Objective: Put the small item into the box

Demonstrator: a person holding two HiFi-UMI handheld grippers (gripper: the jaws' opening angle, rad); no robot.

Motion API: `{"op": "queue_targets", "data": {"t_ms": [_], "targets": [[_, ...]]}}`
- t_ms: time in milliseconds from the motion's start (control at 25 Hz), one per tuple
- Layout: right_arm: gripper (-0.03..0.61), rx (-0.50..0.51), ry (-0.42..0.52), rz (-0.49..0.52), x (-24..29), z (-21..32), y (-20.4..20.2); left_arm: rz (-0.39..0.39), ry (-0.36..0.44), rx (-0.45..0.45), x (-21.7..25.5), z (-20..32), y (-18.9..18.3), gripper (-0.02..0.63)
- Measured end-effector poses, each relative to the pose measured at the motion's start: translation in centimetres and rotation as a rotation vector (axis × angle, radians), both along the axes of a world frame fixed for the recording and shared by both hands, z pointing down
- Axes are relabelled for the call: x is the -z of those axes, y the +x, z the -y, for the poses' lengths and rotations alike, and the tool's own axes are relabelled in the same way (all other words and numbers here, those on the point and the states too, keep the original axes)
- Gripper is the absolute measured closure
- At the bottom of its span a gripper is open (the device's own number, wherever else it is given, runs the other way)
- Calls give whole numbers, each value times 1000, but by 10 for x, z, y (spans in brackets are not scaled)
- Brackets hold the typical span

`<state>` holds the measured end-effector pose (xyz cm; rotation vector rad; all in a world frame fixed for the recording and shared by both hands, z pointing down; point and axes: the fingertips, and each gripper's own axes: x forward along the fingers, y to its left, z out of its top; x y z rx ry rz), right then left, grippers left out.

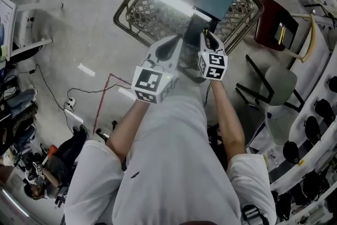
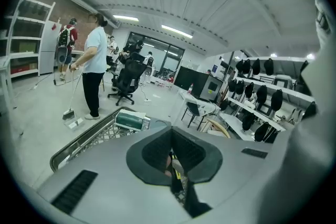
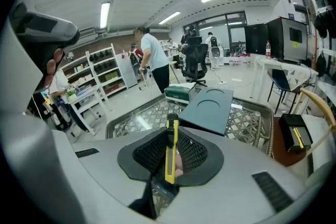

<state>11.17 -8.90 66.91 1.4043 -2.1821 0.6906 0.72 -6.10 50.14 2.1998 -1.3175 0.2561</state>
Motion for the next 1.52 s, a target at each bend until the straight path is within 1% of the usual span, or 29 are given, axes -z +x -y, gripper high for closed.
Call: {"op": "queue_targets", "data": {"t_ms": [240,480,600,1080,1320,1440,1520], "targets": [[525,74,-44,-47,-32,9,-14,15,-22,-16,-14,-2,0,612],[525,97,-93,-92,-64,24,-9,19,-32,-20,-24,2,1,612],[525,87,-116,-116,-79,30,-5,20,-41,-19,-29,3,2,612],[525,30,-268,-113,-125,42,-3,21,-78,-12,-48,16,6,612],[523,40,-303,-163,-132,51,-5,23,-84,-7,-52,22,6,612],[520,13,-327,-155,-134,53,-3,22,-85,-8,-53,23,6,612],[506,-6,-340,-141,-133,55,-2,24,-86,-9,-54,24,6,612]]}}
